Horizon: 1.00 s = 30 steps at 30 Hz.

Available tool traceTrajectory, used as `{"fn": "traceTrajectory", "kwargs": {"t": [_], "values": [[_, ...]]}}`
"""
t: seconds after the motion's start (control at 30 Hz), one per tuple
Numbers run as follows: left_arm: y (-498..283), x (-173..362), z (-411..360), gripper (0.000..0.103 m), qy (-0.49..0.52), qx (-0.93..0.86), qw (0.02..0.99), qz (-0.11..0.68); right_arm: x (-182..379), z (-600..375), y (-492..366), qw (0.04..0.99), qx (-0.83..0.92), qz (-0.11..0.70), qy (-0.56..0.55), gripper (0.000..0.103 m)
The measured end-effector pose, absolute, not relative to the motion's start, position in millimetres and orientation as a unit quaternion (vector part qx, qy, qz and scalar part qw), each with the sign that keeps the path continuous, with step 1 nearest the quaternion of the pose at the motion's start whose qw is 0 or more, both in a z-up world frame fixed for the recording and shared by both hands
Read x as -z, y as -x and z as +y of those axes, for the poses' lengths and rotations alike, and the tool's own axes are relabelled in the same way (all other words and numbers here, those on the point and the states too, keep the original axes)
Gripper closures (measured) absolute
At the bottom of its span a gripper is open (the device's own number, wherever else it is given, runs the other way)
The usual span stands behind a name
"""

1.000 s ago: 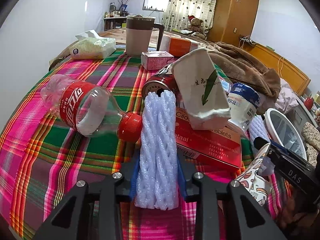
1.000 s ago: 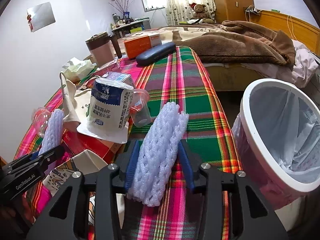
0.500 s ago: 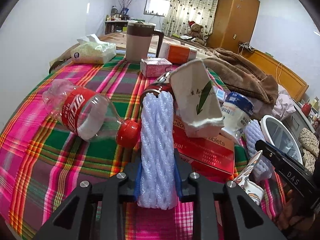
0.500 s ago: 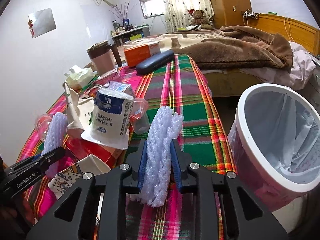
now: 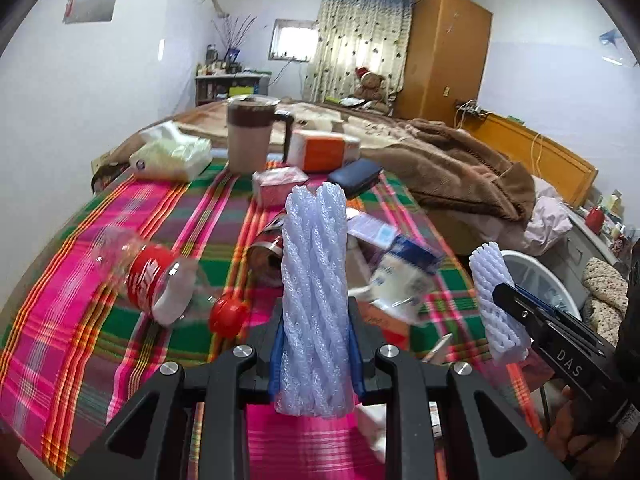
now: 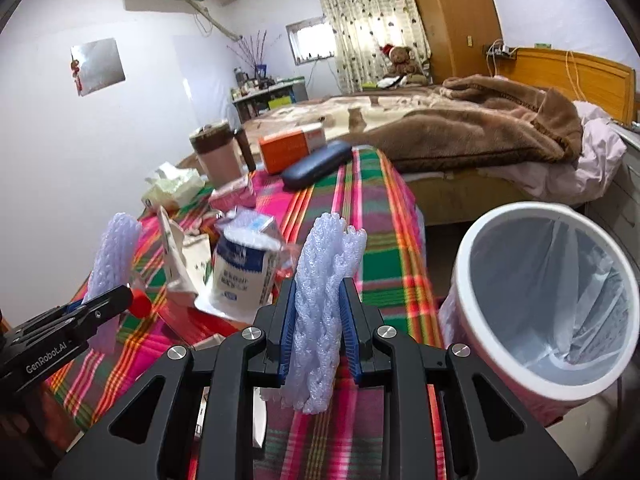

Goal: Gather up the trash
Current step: 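Carry both foam nets over the white trash bin with both tools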

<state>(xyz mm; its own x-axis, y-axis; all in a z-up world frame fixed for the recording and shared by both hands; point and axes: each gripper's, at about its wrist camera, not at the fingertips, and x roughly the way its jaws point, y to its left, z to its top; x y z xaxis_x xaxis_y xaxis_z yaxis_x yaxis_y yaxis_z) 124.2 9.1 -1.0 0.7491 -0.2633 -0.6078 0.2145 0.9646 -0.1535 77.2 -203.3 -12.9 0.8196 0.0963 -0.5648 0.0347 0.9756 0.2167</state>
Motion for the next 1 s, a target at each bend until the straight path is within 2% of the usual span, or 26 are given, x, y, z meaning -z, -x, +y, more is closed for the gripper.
{"fn": "traceTrajectory", "kwargs": {"t": [0.5,1.0], "values": [[-111,-43,-83,0.076,-0.004,0.202,0.938,0.282,-16,-260,-58,0.960,0.039,0.253,-0.115,0.081],[-105,-30,-198,0.076,-0.038,0.292,0.908,0.300,-3,-332,-50,0.950,0.103,0.269,-0.120,0.081]]}}
